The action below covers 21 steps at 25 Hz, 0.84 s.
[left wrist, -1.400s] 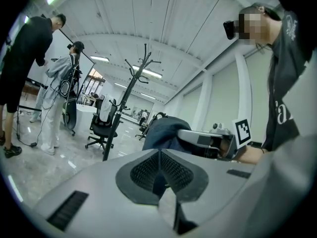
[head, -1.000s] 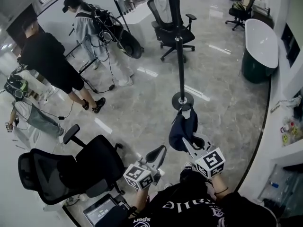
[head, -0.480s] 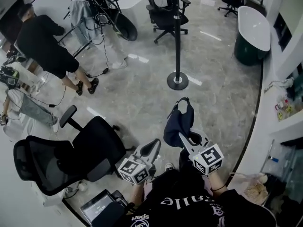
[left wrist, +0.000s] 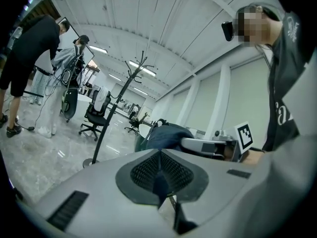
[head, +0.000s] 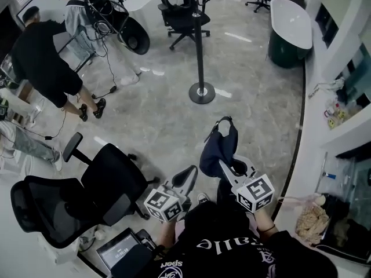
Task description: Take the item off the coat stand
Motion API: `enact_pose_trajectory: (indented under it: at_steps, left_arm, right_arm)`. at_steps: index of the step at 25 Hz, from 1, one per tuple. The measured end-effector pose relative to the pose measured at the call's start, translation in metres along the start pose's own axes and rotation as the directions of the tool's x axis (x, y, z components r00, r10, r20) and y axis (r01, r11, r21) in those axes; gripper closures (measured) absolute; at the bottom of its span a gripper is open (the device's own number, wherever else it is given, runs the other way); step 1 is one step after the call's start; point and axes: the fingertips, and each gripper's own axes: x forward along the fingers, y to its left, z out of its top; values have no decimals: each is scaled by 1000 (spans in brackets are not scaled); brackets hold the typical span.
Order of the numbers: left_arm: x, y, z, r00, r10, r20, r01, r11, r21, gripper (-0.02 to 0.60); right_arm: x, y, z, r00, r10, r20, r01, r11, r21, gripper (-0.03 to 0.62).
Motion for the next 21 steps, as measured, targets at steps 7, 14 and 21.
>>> enact_pose_trajectory:
  at_steps: [7,14,21]
  left_arm:
    - [2,-4,-5,1000,-17,10,17,1000,-8,578]
    - [9,2,9,999,9,34,-9,1000,-1,578]
    - [23,23,22,997,57,54,-56,998,-13,578]
  right_arm:
    - [-7,-7,-6,1000,-28,-8,28,1000,7,544]
    - [1,-20,12,1000,-12,11,12,1000,-1,543]
    - [20,-37,20,1000,20,1,-20,1000,-6,544]
